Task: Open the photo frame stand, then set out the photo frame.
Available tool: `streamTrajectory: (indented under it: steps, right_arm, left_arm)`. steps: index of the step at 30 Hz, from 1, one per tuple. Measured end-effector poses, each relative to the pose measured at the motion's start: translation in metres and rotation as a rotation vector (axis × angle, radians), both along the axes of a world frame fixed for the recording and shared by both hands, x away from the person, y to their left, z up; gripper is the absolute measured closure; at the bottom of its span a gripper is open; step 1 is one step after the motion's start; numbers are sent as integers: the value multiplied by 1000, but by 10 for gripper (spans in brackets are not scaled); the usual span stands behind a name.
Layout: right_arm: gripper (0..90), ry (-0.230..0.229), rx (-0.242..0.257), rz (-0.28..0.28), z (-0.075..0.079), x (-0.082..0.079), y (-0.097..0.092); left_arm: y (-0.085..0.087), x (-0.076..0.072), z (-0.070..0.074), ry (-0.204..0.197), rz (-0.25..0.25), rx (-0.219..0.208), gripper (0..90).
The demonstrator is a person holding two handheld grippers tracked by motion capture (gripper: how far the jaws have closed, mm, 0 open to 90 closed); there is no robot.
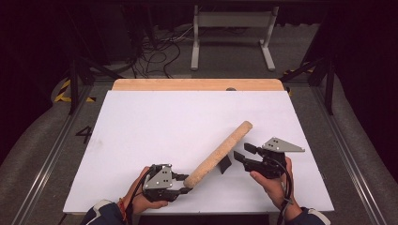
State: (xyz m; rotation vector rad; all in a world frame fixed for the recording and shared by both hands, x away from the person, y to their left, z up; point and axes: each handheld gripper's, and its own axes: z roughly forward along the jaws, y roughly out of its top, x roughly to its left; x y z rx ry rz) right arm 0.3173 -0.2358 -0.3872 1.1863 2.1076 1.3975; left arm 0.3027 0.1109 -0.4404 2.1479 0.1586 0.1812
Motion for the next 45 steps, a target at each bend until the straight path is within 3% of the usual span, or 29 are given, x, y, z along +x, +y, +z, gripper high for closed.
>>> streamTrajectory:
  steps: [6,9,13,21,22,23,24,29,37,45]
  right_arm:
    - [369,56,48,-10,-1,9,5]
    - [254,99,82,-42,1,15,9]
    - [227,119,92,-35,3,20,17]
    - [193,207,131,-51,1,28,21]
    - [188,265,168,-34,0,30,23]
    - [178,314,174,-14,-1,32,26]
    - [165,330,146,-10,-2,34,33]
    - [161,360,162,-16,-1,40,37]
    - [180,391,121,-32,1,47,48]
    - [211,435,126,-35,-3,52,55]
  left_arm:
    - [0,0,0,0,-1,0,619]
    - [0,0,0,2,-1,-3,618]
    - [-1,-1,0,1,0,-3,618]
    - [-2,-2,0,-4,-3,1,619]
    - [-3,-2,0,-7,-5,1,619]
    - [-3,-3,0,-9,-6,0,619]
    - [-3,-3,0,-10,-5,3,621]
    - [-7,-5,0,-9,-5,-1,622]
    - [-19,-9,0,-9,-34,2,631]
    - [-21,-10,0,-10,-31,3,635]
